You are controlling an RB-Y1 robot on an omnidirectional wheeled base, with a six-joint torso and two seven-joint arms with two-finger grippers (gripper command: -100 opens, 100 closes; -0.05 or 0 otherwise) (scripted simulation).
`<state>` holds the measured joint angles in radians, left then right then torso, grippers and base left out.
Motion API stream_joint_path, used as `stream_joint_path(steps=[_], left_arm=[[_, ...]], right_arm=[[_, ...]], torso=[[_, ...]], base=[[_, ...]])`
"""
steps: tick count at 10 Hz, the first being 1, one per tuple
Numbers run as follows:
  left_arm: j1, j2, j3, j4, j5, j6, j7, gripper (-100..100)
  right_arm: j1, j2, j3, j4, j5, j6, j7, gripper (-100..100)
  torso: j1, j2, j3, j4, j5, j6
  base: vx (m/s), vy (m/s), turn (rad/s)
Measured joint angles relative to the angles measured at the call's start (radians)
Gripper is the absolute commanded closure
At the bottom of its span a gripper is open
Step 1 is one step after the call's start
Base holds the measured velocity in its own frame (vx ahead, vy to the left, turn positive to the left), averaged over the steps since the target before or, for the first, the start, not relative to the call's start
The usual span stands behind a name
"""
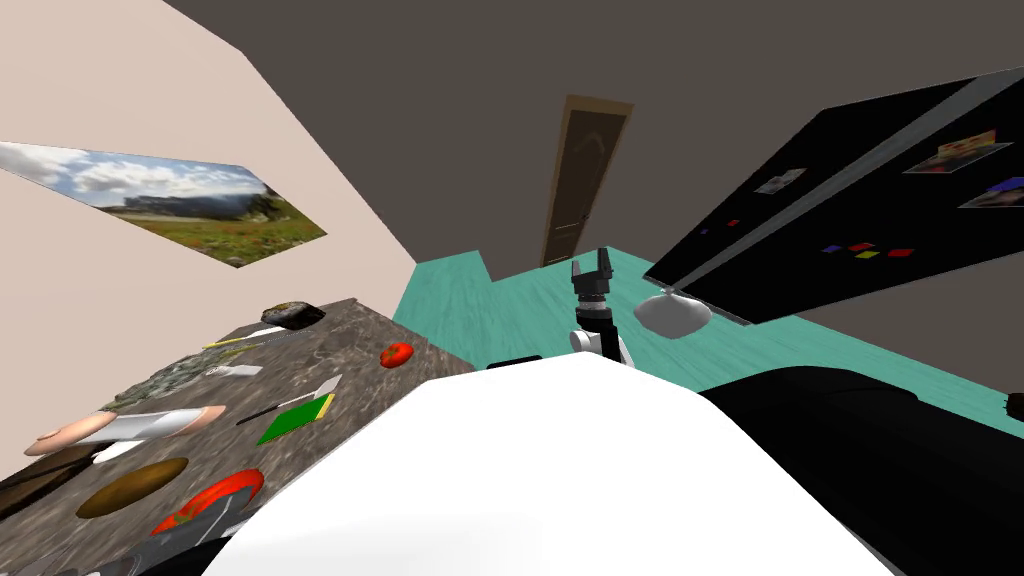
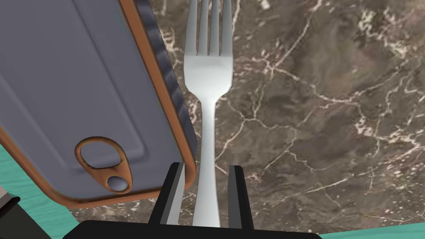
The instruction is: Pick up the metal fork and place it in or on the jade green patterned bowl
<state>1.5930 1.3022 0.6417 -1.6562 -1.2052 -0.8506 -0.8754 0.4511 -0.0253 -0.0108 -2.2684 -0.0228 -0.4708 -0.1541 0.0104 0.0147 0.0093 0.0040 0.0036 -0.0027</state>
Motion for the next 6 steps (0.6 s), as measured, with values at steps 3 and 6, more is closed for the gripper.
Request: stream_joint_path(steps=[3, 6], left_arm=[[0.018, 0.016, 0.01, 0.048, 0.069, -0.008, 0.005, 100], [0.035, 0.029, 0.022, 0.093, 0.127, -0.024, 0.013, 100]], right_arm=[[0.0, 0.0, 0.0, 0.0, 0.0, 0.0, 0.0, 0], [0.0, 0.0, 0.0, 0.0, 0.0, 0.0, 0.0, 0]], torso=[[0.002, 0.001, 0.001, 0.0, 0.001, -0.001], [0.002, 0.001, 0.0, -0.001, 0.001, -0.003]], base=[[-0.279, -0.015, -0.324], [-0.237, -0.036, -0.21]])
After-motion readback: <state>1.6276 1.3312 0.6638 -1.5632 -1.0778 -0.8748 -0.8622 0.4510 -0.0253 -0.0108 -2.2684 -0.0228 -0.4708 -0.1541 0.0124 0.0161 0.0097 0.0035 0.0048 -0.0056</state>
